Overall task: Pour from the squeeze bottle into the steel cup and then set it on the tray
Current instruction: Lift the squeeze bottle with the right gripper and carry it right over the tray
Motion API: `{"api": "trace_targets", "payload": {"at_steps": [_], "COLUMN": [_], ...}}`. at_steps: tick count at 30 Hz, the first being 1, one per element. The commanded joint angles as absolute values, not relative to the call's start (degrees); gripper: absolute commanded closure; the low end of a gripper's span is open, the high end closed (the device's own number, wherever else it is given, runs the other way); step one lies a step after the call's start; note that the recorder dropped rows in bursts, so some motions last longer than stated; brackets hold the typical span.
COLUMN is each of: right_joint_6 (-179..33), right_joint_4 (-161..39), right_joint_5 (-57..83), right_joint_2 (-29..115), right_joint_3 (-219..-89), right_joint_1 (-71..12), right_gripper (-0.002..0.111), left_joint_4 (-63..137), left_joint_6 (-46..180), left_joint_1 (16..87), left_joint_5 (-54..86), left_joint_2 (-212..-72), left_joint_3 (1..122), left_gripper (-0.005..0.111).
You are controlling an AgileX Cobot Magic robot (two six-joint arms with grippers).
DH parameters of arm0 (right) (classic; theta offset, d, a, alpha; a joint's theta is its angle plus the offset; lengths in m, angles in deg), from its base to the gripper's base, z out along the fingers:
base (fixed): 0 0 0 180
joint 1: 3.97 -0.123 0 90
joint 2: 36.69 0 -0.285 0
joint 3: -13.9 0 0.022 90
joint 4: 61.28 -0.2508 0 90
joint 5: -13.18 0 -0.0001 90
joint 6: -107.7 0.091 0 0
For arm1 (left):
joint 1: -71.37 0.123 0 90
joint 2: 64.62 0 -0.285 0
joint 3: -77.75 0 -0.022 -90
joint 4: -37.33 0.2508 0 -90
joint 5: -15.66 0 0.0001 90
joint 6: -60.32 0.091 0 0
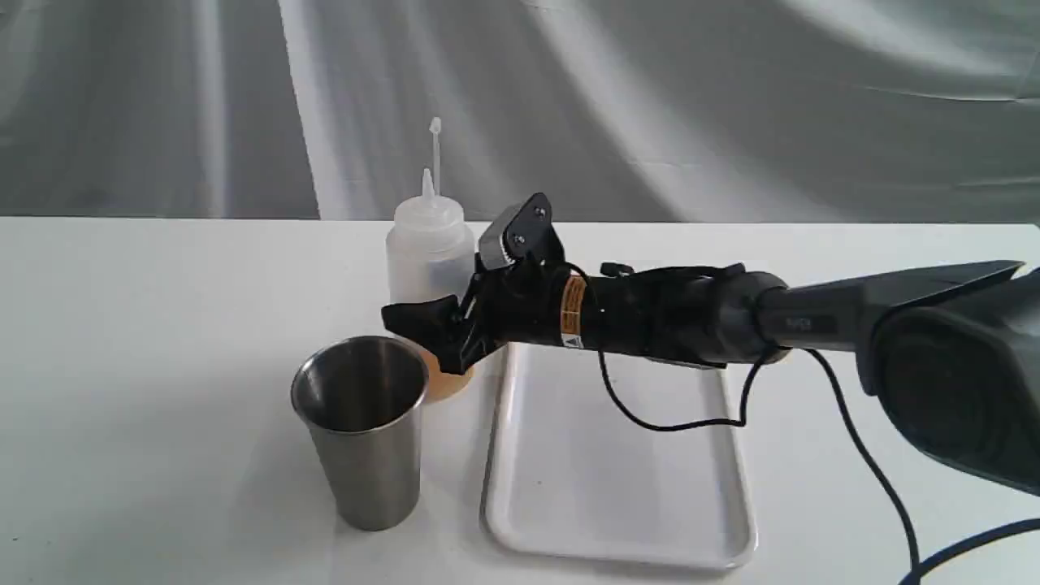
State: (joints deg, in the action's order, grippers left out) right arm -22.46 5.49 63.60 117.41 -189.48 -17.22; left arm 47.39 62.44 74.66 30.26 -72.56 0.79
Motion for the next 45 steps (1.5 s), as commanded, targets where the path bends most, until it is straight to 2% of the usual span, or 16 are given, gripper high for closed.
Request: {"api": "trace_targets", "payload": {"at_steps": [1, 10, 19, 24, 29, 45], "right_joint_6": [-22.58, -22.99, -22.99, -22.99, -22.99, -22.87], "right_joint_4": [5.60, 5.77, 7.89, 8.75, 8.91, 9.13], "right_joint_5": [64.31, 66.01, 67.10, 69.22, 70.22, 72.43], "right_joint_2": [115.48, 114.07, 113.32, 112.13, 111.56, 108.32], "right_joint_3": [-187.46, -184.62, -184.62, -184.62, -184.62, -184.62], "right_joint_1": [-16.42, -14.87, -13.46, -12.34, -11.93, -11.83], "right_gripper": [0.074, 0.077, 0.085, 0.094, 0.108, 0.108], "left_joint_4": [47.37, 47.37, 47.37, 47.37, 47.37, 47.37], "left_joint_6": [62.13, 62.03, 62.03, 62.13, 62.13, 62.14], "left_joint_1": [74.80, 74.80, 74.80, 74.80, 74.80, 74.80], "left_joint_5": [29.55, 29.55, 29.55, 29.55, 29.55, 29.55], "left_joint_2": [-72.41, -72.41, -72.41, -72.41, -72.41, -72.41], "left_joint_3": [0.54, 0.54, 0.54, 0.54, 0.54, 0.54], "left_gripper": [0.098, 0.098, 0.098, 0.098, 0.098, 0.098]}}
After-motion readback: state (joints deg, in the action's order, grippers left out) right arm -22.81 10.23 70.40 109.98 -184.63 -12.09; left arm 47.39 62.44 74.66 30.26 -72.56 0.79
